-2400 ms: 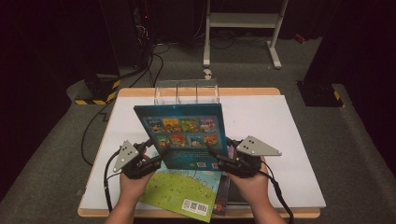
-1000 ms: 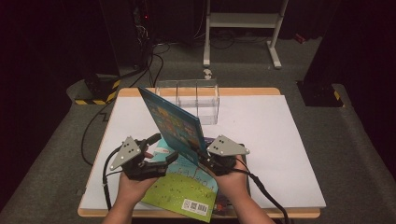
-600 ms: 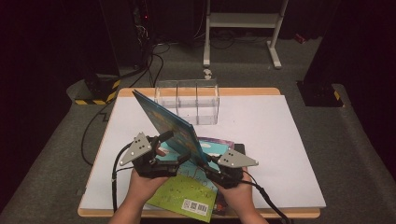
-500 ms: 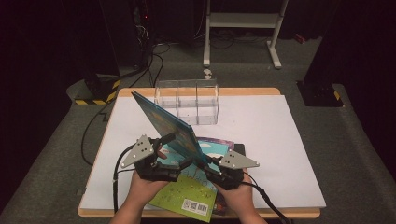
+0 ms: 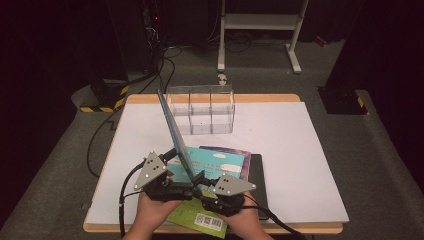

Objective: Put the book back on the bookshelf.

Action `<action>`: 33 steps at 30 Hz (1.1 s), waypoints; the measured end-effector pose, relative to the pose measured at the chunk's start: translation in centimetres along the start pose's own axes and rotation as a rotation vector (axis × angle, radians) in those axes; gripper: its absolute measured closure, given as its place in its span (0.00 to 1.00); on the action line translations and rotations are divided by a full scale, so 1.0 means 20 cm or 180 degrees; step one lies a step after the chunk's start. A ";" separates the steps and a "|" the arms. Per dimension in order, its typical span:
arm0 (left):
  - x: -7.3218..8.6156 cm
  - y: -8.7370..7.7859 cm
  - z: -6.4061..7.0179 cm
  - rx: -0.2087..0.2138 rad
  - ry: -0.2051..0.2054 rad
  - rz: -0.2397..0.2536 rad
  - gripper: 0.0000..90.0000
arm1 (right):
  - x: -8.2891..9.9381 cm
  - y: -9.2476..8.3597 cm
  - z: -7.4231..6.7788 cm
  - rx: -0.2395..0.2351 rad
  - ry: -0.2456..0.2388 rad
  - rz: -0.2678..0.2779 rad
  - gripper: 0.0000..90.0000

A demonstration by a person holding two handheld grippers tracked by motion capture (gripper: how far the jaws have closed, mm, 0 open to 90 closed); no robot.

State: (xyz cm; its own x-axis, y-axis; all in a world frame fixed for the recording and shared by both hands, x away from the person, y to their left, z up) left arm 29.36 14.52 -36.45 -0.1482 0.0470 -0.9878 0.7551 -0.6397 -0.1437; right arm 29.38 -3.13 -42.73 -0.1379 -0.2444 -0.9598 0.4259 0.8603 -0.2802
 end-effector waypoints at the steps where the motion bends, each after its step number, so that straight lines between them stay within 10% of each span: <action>1: 0.01 -0.01 -0.01 -0.0065 0.0047 -0.0027 0.07 | 0.00 0.02 -0.02 -0.0035 -0.0021 -0.0019 0.63; 11: 0.02 -0.06 -0.06 -0.0106 0.0148 -0.0103 0.18 | 0.03 -0.08 -0.01 -0.0105 -0.0040 0.0029 0.58; 17: 0.02 -0.08 -0.06 -0.0117 0.0221 -0.0115 0.24 | 0.09 -0.26 0.23 0.0476 0.0046 0.0023 0.54; 22: 0.03 -0.10 -0.08 -0.0161 0.0297 -0.0159 0.28 | 0.22 -0.41 0.44 0.0893 0.0457 0.0103 0.55; 33: 0.05 -0.20 -0.12 -0.0291 0.0303 -0.0172 0.53 | 0.29 -0.43 0.49 0.0935 0.0600 -0.0006 0.55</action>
State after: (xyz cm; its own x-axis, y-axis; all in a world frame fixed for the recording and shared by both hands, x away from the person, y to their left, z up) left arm 27.75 19.00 -37.05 -0.1324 0.1549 -0.9790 0.8032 -0.5620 -0.1975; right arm 33.76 -16.32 -45.96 -0.2898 -0.1353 -0.9475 0.6608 0.6878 -0.3004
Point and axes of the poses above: each handheld gripper's, and its own axes: y roughly forward along the jaws, x roughly out of its underside, z roughly to its right, the point moved 2 cm from there along y, roughly forward along the jaws, and after that the axes turned 4 degrees about z, right-handed, at the moved point
